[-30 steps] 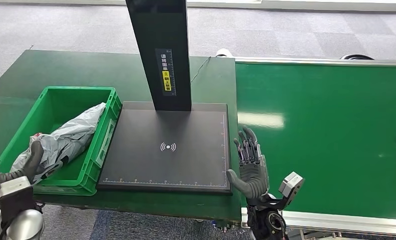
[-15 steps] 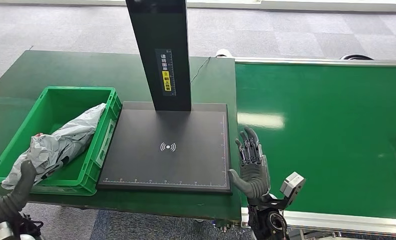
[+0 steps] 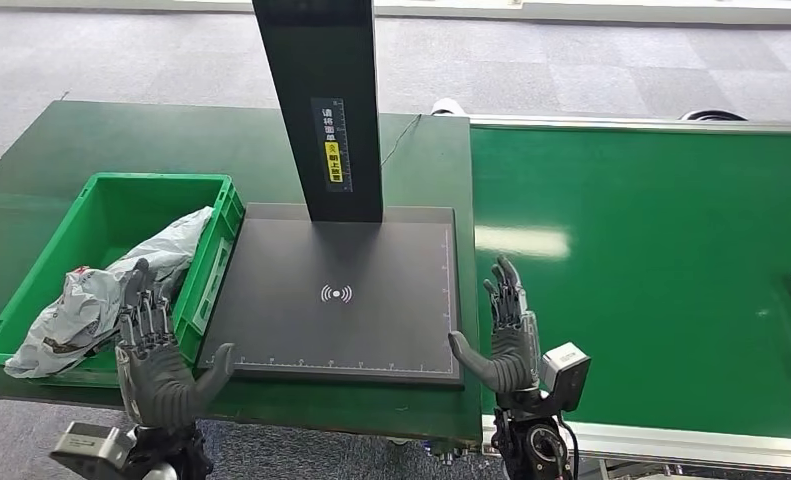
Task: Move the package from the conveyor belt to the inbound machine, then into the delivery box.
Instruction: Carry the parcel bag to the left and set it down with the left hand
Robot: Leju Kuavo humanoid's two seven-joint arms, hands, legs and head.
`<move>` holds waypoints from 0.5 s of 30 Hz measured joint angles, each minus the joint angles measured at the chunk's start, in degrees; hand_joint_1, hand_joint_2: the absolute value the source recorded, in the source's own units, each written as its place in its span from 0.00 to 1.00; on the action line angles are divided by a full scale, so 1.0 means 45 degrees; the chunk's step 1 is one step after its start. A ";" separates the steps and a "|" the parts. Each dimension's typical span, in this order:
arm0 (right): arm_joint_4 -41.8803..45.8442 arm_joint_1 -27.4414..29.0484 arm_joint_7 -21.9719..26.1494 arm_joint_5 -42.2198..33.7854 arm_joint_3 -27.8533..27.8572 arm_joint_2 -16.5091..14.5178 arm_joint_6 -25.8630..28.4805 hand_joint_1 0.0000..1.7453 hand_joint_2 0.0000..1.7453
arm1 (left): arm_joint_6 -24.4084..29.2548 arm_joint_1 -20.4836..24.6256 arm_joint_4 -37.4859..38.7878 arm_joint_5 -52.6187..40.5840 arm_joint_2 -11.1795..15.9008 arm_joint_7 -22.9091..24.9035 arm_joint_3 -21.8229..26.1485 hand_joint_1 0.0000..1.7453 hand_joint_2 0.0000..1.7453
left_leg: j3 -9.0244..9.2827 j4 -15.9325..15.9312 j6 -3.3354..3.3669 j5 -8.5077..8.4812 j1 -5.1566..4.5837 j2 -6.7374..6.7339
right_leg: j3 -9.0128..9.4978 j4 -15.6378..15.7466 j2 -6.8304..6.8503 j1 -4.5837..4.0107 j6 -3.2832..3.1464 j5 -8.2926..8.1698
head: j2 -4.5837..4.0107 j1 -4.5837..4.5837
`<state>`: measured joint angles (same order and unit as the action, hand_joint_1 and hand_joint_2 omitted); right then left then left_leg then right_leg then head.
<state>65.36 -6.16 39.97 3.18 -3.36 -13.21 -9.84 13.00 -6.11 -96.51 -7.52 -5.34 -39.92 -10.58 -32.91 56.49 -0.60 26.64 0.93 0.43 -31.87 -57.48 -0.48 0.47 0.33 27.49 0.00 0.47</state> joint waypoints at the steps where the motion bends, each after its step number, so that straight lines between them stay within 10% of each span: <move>1: 0.0001 0.0018 0.0000 0.0018 -0.0010 -0.0001 0.0022 0.00 1.00 | -0.0034 0.0041 0.0196 0.0016 -0.0054 -0.0022 -0.0018 0.00 1.00 | -0.0002 0.0000 0.0000 0.0001 0.0000 0.0001 | -0.0003 0.0000 0.0001 0.0000 0.0000 0.0001 | 0.0000 0.0001; 9: 0.0001 0.0044 0.0001 0.0106 -0.0065 -0.0002 0.0108 0.00 1.00 | -0.0309 0.0191 0.0877 -0.0125 -0.0273 0.0085 -0.0055 0.00 1.00 | -0.0012 0.0000 -0.0002 0.0004 0.0001 0.0001 | -0.0013 0.0000 0.0001 -0.0001 -0.0001 0.0005 | 0.0001 0.0000; 15: -0.0049 0.0058 -0.0061 0.0946 -0.0322 -0.0047 0.0441 0.00 1.00 | -0.2808 0.0218 0.1959 -0.1650 -0.0600 0.0765 -0.0164 0.00 1.00 | -0.0010 0.0000 -0.0001 0.0003 0.0000 0.0000 | -0.0008 0.0000 0.0000 0.0000 0.0000 0.0003 | 0.0000 0.0000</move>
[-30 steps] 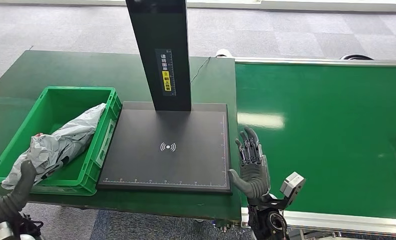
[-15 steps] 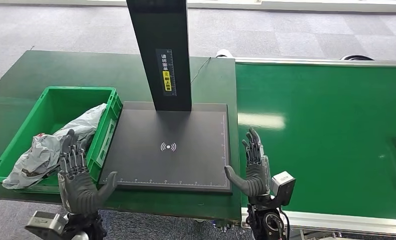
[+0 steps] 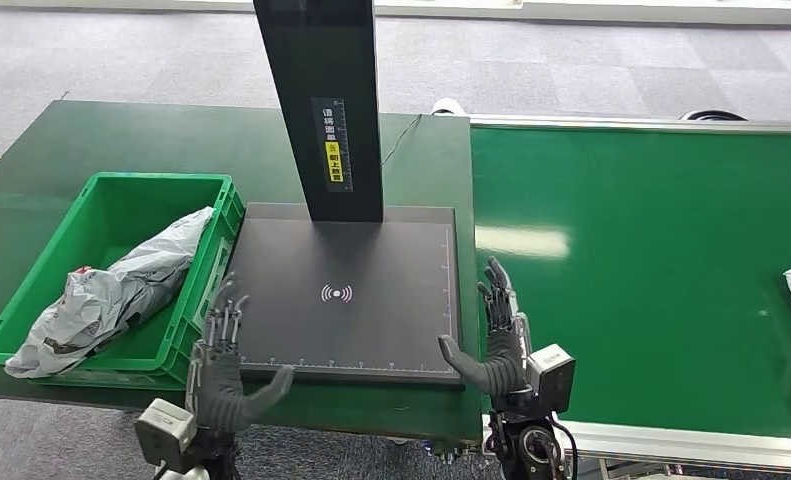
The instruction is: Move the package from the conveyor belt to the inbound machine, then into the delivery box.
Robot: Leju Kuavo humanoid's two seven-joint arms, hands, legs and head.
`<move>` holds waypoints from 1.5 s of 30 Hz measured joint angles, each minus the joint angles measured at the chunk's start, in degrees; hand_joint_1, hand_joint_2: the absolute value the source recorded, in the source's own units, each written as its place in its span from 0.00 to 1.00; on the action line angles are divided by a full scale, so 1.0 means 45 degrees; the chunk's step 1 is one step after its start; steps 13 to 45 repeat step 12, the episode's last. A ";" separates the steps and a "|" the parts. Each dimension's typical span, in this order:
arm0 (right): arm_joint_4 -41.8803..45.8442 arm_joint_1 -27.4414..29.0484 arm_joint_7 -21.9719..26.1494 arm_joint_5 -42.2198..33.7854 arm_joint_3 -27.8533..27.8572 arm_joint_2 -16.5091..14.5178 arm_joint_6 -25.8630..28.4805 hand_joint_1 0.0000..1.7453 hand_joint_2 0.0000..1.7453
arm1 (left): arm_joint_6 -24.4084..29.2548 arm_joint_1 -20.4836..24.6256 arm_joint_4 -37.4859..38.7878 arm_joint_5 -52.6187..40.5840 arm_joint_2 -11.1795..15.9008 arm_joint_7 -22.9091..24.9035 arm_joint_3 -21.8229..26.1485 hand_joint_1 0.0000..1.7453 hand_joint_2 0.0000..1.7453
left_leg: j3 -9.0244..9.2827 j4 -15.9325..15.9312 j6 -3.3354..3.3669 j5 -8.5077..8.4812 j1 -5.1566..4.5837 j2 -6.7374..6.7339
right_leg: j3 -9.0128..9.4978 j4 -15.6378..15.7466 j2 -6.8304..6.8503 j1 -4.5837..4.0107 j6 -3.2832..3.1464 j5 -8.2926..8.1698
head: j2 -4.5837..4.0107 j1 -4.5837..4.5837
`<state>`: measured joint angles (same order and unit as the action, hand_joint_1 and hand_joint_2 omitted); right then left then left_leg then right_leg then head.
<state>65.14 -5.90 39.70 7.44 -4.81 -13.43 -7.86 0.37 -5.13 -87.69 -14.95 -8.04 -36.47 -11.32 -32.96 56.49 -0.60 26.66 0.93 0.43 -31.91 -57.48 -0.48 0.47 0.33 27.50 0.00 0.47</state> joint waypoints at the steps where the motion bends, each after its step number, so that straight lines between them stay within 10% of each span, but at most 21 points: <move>1: -0.0026 0.0003 -0.0043 0.0122 -0.0050 -0.0024 0.0017 0.00 1.00 | -0.0263 -0.0003 0.0281 -0.0169 -0.0065 0.0027 -0.0044 0.00 1.00 | 0.0000 0.0000 0.0000 0.0000 0.0000 0.0000 | -0.0001 0.0000 0.0000 0.0000 0.0000 0.0000 | 0.0000 0.0000; 45: -0.0385 0.0218 -0.0225 0.0759 -0.0373 -0.0081 0.0012 0.00 1.00 | -0.1301 -0.0055 0.2044 -0.1011 -0.0351 0.0078 -0.0322 0.00 1.00 | -0.0006 -0.0001 -0.0001 0.0003 0.0002 0.0002 | -0.0005 0.0000 0.0001 -0.0003 -0.0002 0.0003 | 0.0000 0.0000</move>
